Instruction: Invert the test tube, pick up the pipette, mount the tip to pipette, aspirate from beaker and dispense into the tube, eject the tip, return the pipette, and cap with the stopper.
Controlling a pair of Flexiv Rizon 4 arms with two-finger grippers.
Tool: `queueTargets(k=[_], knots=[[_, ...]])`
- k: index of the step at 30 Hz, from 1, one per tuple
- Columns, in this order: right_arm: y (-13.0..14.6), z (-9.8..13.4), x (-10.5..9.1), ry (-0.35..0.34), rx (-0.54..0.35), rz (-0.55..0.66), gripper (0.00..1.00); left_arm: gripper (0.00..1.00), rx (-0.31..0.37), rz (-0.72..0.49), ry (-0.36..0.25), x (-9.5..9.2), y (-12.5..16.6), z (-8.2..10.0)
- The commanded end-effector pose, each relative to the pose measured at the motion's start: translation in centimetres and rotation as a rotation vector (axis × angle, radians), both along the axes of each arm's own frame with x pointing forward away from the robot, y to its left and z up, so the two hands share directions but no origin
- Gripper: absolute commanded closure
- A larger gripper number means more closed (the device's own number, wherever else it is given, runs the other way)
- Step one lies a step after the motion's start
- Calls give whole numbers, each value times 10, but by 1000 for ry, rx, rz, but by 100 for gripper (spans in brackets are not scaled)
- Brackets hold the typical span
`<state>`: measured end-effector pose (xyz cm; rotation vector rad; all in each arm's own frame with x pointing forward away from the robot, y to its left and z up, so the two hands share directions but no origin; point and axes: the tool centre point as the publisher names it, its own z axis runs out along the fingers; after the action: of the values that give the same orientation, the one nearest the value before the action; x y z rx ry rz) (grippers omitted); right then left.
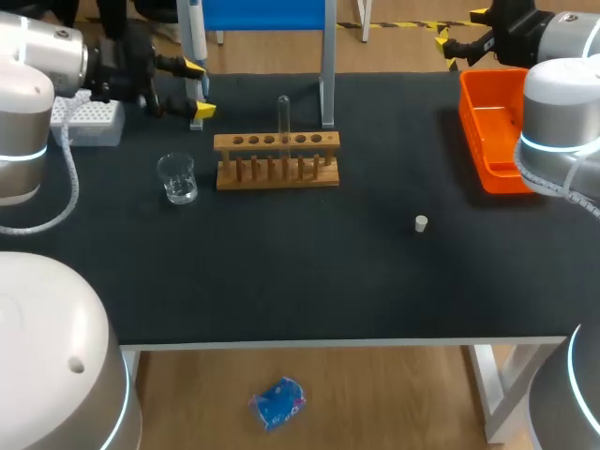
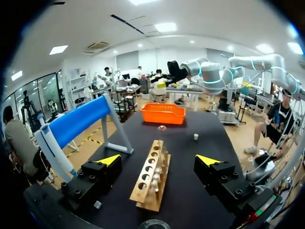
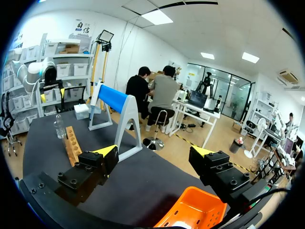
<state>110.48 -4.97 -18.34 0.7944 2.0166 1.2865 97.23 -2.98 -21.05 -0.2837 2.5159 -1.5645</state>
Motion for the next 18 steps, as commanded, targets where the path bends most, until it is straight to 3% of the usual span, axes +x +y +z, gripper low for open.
queueTargets(k=[1, 8, 12, 18], knots=[[0, 0, 0, 0, 1, 1, 0, 0, 16, -1, 21, -5, 1, -6], [0, 0, 0, 0, 1, 1, 0, 0, 32, 23, 34, -5, 2, -7], [-14, 10, 15, -7, -21, 34, 0, 0, 32, 23, 34, -5, 2, -7], [19, 13, 0, 6, 4, 210, 0, 0, 32, 23, 34, -5, 2, -7]])
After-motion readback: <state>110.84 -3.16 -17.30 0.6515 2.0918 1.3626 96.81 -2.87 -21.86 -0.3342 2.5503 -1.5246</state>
